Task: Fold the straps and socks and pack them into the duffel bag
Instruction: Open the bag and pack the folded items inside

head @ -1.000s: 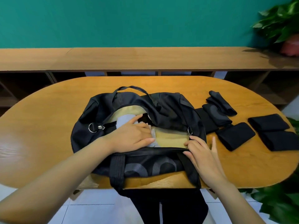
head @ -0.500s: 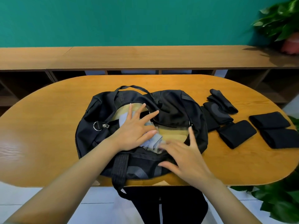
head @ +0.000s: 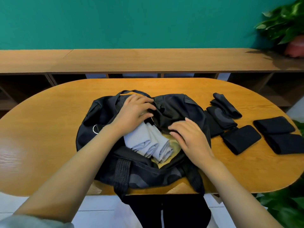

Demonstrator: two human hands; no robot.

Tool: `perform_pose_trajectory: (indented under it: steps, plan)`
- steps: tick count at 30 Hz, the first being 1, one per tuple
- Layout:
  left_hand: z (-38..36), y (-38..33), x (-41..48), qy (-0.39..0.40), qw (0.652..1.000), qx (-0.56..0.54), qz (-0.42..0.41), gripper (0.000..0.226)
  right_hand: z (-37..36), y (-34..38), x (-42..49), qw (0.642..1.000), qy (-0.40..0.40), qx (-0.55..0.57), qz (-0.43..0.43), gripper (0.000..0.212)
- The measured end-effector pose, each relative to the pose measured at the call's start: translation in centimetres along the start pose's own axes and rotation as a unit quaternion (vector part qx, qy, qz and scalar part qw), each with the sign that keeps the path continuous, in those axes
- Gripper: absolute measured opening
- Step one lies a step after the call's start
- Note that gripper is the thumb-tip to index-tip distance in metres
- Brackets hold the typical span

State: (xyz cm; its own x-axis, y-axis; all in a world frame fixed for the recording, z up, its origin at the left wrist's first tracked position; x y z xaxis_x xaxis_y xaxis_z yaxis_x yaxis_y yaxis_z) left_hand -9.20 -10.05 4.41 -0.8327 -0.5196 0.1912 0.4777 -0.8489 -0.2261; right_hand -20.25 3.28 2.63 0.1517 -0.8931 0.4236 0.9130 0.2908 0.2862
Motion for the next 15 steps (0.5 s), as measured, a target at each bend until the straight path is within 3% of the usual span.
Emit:
perform_pose_trajectory:
  steps: [3,7,9,12,15]
  plan:
    - [-2.1,2.2,1.6,0.099,0.995,0.029,0.009,0.04,-1.0,-1.6,2.1,0.996,0.04,-0.081,-0.013,0.026]
    - [-0.8,2.0,2.8,0.021,0.99,0.133,-0.045,0.034,-0.9,-3.0,3.5,0.992,0.055,-0.111,-0.028,0.032]
    - [0.2,2.5,3.0,-0.024,0.988,0.15,-0.034,0.031,-1.4,-2.9,3.7,0.985,0.079,-0.151,-0.024,0.05]
    - [2.1,4.1,2.9,-0.1,0.994,0.036,0.012,0.013,-2.3,-4.0,3.9,0.966,0.099,-0.226,-0.077,0.078]
    - [4.0,6.0,2.6,-0.148,0.974,-0.146,0.086,0.01,-0.4,-4.0,3.9,0.965,-0.022,-0.238,-0.109,0.052]
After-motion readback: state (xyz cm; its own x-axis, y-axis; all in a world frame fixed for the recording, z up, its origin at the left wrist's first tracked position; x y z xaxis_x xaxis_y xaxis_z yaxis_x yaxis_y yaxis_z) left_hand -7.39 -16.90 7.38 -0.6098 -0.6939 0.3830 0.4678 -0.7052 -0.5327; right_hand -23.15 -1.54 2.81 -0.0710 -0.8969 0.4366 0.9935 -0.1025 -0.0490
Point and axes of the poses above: each hand's wrist, its own x-axis towards the middle knuckle, its own z-axis out of the back of the hand, y = z × x, the point moved 10 cm from there along x, towards the middle knuckle, and after that the axes turned 12 degrees about y, right-handed, at the moved point
